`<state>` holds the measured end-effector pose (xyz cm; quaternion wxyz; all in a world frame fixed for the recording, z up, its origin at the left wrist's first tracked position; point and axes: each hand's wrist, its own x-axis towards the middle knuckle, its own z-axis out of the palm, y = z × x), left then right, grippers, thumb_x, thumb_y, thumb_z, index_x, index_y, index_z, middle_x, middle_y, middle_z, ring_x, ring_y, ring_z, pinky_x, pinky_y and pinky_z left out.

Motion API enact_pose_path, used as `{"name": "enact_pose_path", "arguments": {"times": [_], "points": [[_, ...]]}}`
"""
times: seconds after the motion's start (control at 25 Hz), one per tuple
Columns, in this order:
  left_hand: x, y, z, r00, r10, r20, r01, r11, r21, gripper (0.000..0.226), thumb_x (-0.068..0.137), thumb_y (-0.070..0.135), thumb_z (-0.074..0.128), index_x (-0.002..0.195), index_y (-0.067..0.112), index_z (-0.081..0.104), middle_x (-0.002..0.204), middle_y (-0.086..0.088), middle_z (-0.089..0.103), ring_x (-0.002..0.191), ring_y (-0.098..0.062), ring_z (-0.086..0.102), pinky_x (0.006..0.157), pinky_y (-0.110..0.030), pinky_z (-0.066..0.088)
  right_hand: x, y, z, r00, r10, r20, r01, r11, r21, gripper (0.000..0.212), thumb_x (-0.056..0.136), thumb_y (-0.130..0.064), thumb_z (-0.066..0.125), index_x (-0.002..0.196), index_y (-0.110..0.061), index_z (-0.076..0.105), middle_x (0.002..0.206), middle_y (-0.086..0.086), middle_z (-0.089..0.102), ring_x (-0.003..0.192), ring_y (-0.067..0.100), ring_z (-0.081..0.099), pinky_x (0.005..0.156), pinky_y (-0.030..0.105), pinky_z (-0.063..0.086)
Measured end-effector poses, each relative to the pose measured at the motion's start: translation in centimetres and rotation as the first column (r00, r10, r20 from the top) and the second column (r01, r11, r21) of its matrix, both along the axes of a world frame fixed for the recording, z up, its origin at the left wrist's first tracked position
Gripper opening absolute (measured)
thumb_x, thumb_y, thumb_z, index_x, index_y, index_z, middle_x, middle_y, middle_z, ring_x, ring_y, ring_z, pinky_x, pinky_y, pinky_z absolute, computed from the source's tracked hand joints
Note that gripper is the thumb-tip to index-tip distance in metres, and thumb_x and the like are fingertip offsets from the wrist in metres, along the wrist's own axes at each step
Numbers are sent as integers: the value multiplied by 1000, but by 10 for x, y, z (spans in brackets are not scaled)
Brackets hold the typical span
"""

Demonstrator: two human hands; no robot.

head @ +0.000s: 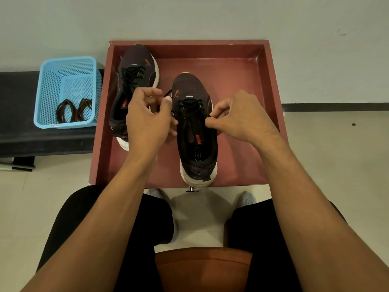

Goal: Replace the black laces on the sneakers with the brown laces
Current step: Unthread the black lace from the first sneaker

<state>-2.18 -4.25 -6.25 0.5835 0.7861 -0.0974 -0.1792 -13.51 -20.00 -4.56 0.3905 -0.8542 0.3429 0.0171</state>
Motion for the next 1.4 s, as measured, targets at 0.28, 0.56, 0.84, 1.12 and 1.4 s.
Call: {"name": "enact_pose_path", "arguments": {"times": [0.28, 0.56, 0.84, 1.12, 1.4], "points": [[-14, 6, -7, 930, -257, 264, 105, 871, 480, 38, 82, 59, 78, 89, 24, 65, 72, 11, 65, 72, -2, 65, 69, -26, 54, 3, 0, -5, 999, -1, 39, 2, 999, -43, 14, 79, -36, 85, 86, -30, 74, 75, -12, 73, 72, 3, 73, 77, 34, 64], [-14, 8, -5, 936, -244, 253, 98, 872, 479, 25, 85, 56, 76, 83, 31, 73, 71, 15, 67, 71, -3, 66, 70, -30, 59, 18, 14, -19, 983, 157, 91, -125, 949, -289, 23, 90, -37, 78, 112, -41, 76, 101, -10, 56, 85, 7, 54, 72, 28, 47], [-12, 11, 0, 931, -246, 269, 112, 895, 432, 16, 89, 40, 76, 80, 27, 79, 63, 13, 67, 65, -6, 68, 68, -37, 62, 26, 25, -21, 972, 207, 107, -159, 924, -347, 14, 87, -43, 81, 99, -37, 79, 107, -6, 52, 96, 11, 54, 75, 31, 50], [-8, 14, -3, 935, -227, 273, 92, 898, 431, 15, 89, 36, 76, 79, 25, 78, 61, 14, 65, 65, -5, 66, 71, -34, 62, 8, -14, -10, 970, -153, 188, 180, 974, -136, 4, 84, -34, 81, 82, -32, 79, 75, -11, 67, 59, -4, 54, 58, 11, 41], [-8, 13, -2, 936, -228, 270, 91, 895, 438, 15, 88, 37, 76, 82, 25, 80, 63, 12, 67, 67, -10, 68, 71, -38, 62, 16, 2, -13, 963, 95, 251, -19, 957, -289, 27, 85, -36, 80, 112, -39, 77, 112, -7, 50, 93, -3, 47, 81, 7, 37]]}}
